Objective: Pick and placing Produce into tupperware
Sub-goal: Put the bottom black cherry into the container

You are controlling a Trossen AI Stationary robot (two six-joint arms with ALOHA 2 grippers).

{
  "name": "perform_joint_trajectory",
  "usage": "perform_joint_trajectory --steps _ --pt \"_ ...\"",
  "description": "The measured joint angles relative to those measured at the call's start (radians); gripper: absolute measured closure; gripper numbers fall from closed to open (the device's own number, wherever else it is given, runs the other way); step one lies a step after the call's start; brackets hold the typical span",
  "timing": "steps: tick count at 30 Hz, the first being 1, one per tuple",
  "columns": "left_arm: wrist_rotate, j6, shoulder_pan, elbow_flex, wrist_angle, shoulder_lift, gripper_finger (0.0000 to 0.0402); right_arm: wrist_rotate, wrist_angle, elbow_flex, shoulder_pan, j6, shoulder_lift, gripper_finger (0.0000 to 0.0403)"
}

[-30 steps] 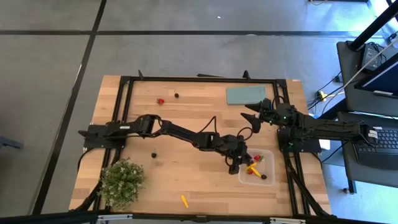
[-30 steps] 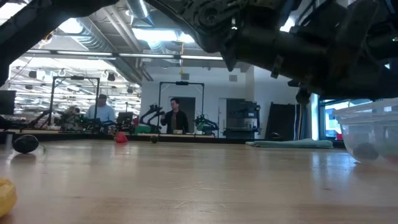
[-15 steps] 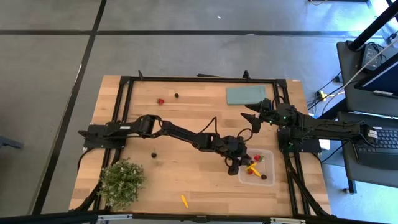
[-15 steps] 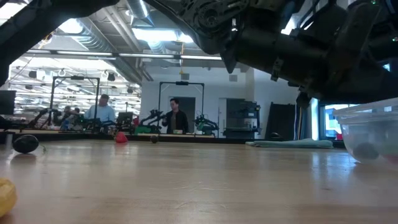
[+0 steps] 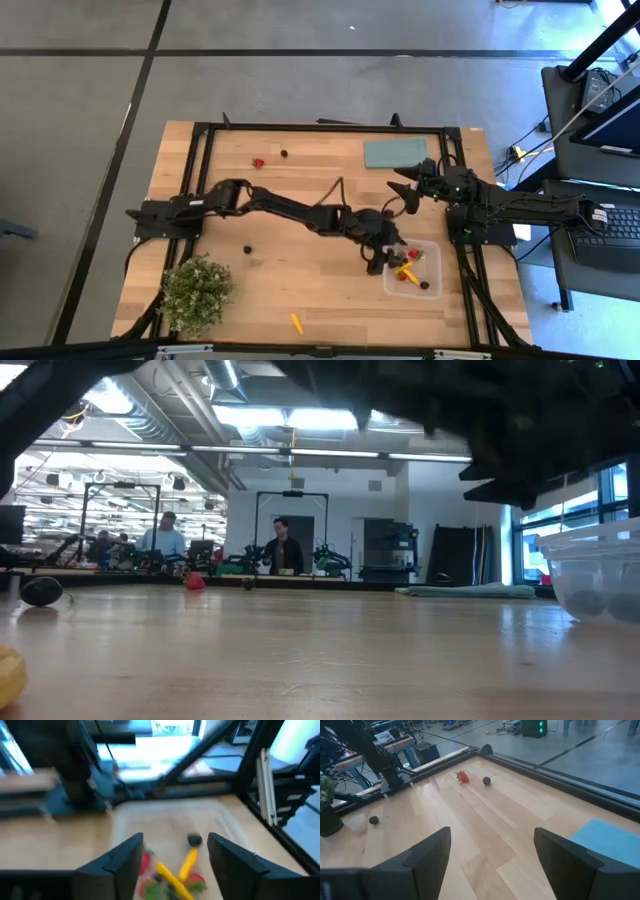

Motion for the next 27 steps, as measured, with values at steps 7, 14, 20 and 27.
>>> perform_joint_trajectory --steps 7,14,20,27 --pt "-0.079 0.076 0.055 0.002 -0.337 -0.205 0.0132 -0.001 -0.05 0.0 0.001 0.005 0.0 0.0116" --pt "-0.038 0.094 0.117 -0.027 -0.612 -0.385 0.0122 -0.001 -0.052 0.0 0.002 0.003 0.0 0.0116" --pt "-0.146 0.06 0.132 -0.221 -0.589 -0.598 0.0128 0.0 -0.063 0.0 0.002 0.003 0.0 0.0116" --pt "-0.29 -0.126 0.104 -0.612 -0.443 -0.905 0.0129 0.0 -0.094 0.0 0.002 0.0 0.0 0.0116"
